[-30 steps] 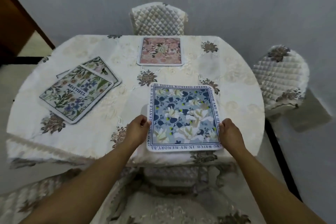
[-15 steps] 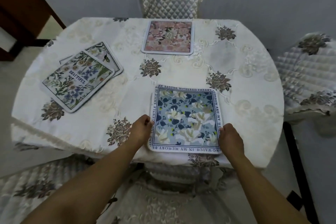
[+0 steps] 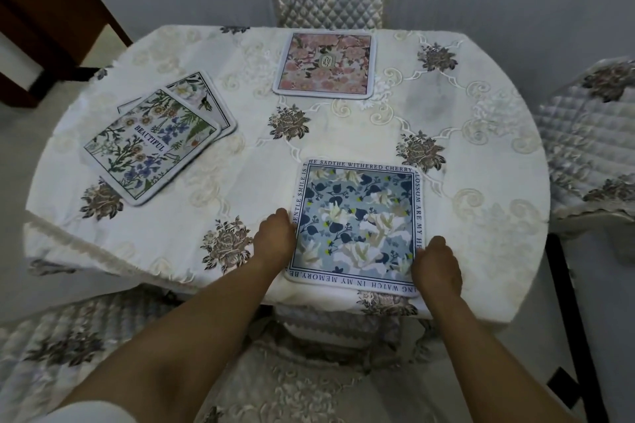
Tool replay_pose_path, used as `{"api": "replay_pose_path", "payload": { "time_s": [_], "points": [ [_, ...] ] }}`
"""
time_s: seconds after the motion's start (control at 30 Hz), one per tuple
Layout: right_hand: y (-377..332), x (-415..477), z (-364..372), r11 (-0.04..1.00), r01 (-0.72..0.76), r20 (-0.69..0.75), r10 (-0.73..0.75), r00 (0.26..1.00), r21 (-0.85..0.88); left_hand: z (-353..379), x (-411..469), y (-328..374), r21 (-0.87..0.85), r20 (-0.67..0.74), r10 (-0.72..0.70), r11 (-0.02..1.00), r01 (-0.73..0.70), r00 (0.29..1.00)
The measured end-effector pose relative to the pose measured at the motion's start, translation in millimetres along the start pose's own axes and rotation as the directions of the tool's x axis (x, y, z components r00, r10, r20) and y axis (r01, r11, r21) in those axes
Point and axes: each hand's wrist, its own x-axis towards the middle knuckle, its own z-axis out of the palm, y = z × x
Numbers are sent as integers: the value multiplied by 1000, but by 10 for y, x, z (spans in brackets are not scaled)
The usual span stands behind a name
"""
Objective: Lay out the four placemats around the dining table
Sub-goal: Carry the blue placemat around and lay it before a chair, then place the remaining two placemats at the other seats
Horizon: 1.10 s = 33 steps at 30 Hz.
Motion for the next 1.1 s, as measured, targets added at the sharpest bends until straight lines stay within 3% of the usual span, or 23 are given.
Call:
{"api": "replay_pose_path", "payload": {
  "time_s": [0.2,0.37,0.6,0.83,1.1],
  "points": [
    [-139,-97,-245,991,-3,45,9,999,-135,-186,-225,104,64,40,39,997,-42,998],
    [-407,-379,-590,940,288,57,-282,958,-182,-660,-516,95,160,50,205,964,-211,977],
    [-1265,-1059,-1080,772,602,40,-608,793,-204,-1677,-885,-230,269,-54,335,912,-309,941],
    [-2411,-2062,-1071,635,732,12,-754,657,-246,-2689,-1280,-1117,314,-152,371,897,-311,916],
    [-3641,-3373,-443,604,757,-80,-792,605,-249,-3693,-1642,-2727,272,-267,392,907,-321,881]
  ]
}}
